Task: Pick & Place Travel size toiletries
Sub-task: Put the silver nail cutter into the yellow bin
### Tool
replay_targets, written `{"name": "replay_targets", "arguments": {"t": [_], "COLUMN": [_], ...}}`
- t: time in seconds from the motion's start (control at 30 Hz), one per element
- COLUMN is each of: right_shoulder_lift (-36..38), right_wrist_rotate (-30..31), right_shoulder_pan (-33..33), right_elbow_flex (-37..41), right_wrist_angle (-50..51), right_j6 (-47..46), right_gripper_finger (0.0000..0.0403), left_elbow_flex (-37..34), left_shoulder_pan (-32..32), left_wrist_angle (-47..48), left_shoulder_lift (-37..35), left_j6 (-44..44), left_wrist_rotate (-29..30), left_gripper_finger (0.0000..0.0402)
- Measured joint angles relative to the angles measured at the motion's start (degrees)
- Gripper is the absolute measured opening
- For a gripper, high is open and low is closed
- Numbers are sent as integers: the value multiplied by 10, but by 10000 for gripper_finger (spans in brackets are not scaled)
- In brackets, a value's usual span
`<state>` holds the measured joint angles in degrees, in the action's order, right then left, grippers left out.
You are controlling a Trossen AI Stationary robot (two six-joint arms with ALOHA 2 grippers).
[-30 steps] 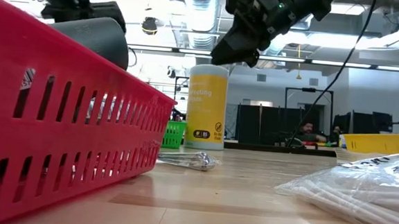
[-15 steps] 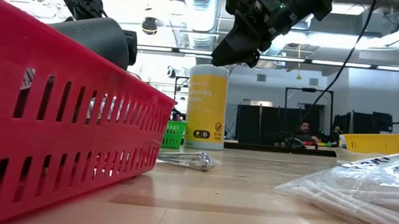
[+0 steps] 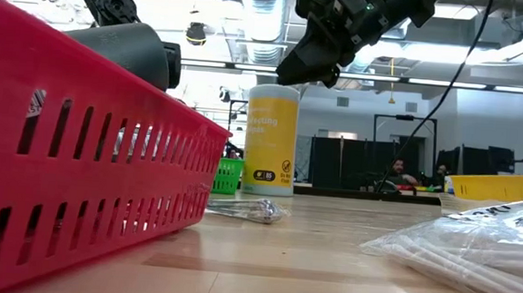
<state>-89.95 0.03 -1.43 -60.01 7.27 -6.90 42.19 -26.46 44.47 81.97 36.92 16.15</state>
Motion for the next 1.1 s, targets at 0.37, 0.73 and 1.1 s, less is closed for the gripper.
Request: {"name": "replay_targets", "arguments": {"t": [0.37, 0.73, 1.1], "right_shoulder_lift": [0, 0, 0], "right_wrist_rotate": [0, 0, 0], "right_shoulder_pan": [0, 0, 0], "right_elbow_flex": [0, 0, 0], "right_wrist_angle": [0, 1, 0], "right_j6": [0, 0, 0], "right_gripper_finger": [102, 102, 102], "left_elbow_flex": [0, -31, -31], "left_shoulder_pan": [0, -2, -4], "left_wrist_angle": [-23, -65, -96], "left_shoulder_lift": [0, 0, 30], "left_j6": [6, 21, 32], "left_wrist_rotate": [-29, -51, -67], "left_gripper_finger": [158, 158, 158]}}
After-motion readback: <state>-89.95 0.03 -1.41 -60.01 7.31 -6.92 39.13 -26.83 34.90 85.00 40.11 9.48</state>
